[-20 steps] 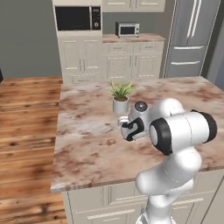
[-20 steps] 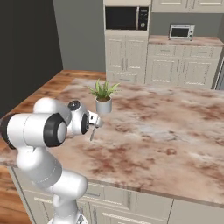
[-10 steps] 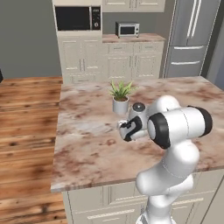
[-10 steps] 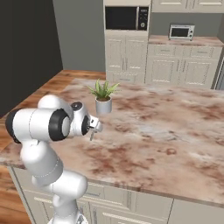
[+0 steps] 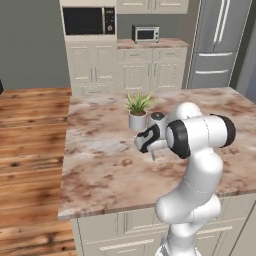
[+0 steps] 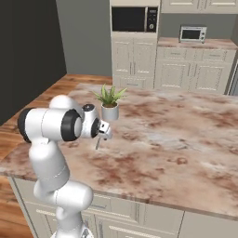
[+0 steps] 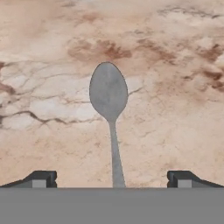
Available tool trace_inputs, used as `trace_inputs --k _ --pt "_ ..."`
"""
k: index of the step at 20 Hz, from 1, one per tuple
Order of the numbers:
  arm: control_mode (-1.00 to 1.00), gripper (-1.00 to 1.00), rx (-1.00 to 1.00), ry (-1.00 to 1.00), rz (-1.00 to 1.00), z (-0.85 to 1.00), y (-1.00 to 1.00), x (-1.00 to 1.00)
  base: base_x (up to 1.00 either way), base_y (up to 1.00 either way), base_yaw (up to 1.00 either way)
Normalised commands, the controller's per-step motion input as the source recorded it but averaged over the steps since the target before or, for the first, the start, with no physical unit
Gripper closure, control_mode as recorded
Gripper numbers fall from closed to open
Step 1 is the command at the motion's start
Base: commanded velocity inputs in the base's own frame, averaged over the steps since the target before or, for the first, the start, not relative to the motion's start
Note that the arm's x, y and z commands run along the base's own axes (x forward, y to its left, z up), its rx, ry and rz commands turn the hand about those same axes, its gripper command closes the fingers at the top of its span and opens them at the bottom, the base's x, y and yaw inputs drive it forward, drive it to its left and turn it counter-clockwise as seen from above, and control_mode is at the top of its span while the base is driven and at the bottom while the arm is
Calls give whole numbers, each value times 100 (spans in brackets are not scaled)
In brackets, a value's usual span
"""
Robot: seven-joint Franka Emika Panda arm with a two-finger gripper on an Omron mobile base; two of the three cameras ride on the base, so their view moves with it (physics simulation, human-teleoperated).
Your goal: Organize the utensils by type. Pick up the wooden spoons from the counter and place them in the open cabinet. Then pick up the metallic utensils from the counter and place them in the open drawer.
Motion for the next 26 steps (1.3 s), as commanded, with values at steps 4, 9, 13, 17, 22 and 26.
trace_inputs --k 4,9,13,17,22,26 --pt "-100 -100 0 6 0 -29 0 13 0 0 0" --pt "-100 -100 0 6 0 -37 0 4 0 0 0" --pt "-100 -100 0 0 0 -29 0 7 0 0 0" --pt "-100 -100 0 0 0 -19 0 9 0 0 0" --pt "-100 100 0 1 0 -36 0 0 0 0 0" --pt "-100 100 0 4 0 -47 -18 0 0 0 0"
